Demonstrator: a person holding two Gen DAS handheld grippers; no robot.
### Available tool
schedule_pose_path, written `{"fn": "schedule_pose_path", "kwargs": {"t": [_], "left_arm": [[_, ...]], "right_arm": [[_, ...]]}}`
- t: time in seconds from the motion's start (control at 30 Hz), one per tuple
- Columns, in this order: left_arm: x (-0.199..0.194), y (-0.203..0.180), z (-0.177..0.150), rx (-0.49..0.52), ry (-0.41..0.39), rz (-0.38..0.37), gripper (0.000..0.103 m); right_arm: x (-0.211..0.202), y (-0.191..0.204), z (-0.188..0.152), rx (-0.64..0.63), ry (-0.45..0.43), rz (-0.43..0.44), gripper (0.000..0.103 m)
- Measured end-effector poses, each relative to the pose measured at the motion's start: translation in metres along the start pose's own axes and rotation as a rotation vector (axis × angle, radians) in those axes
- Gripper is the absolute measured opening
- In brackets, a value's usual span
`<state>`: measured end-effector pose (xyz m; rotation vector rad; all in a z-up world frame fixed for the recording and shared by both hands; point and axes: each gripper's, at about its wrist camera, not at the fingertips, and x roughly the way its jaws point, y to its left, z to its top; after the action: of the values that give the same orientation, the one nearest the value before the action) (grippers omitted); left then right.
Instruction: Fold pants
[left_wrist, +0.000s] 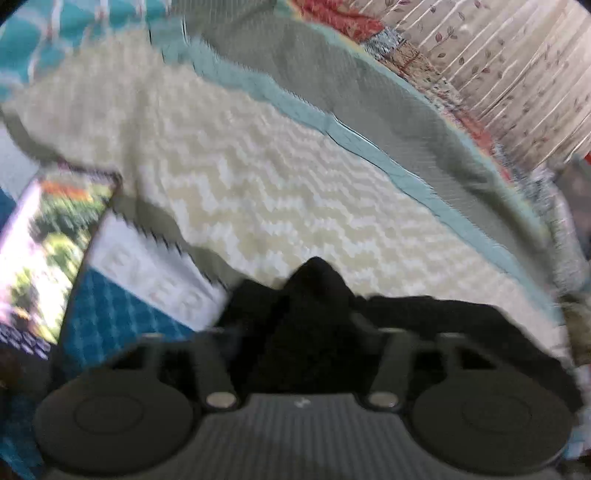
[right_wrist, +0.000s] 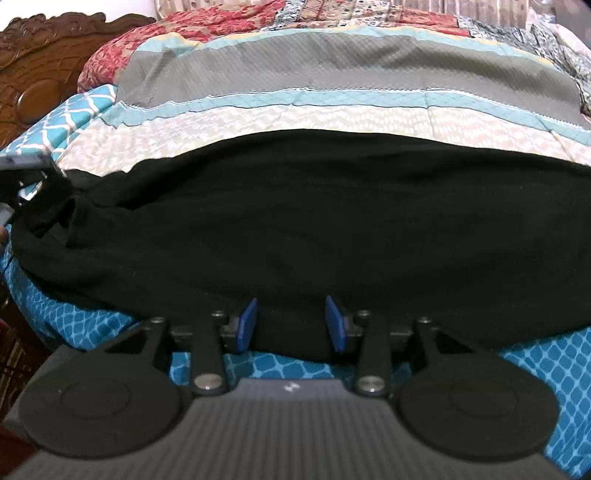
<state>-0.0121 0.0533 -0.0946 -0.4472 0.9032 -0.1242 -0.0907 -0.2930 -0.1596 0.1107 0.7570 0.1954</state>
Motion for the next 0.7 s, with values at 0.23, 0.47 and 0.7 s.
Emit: {"fn": "schedule_pose_path", "kwargs": {"t": [0.23,0.47,0.7], "left_arm": [[-0.073,-0.033,0.026,0.132,-0.347,-0.025,0.024],[0.024,-0.014,0.024,0.120,-0.076,0.188,0.053],[-0.044,-0.028,0.014,0.161,-0.317,0.248,0.065]], "right_arm": [[-0.004,0.017,0.006,-0.027,-0.011,-0.036,0.044],[0.010,0.025,0.000,-0.088,0.019,-0.048,0.048],[0.015,0.022,0.005,-0.059,0.034,-0.034,0.053]]}}
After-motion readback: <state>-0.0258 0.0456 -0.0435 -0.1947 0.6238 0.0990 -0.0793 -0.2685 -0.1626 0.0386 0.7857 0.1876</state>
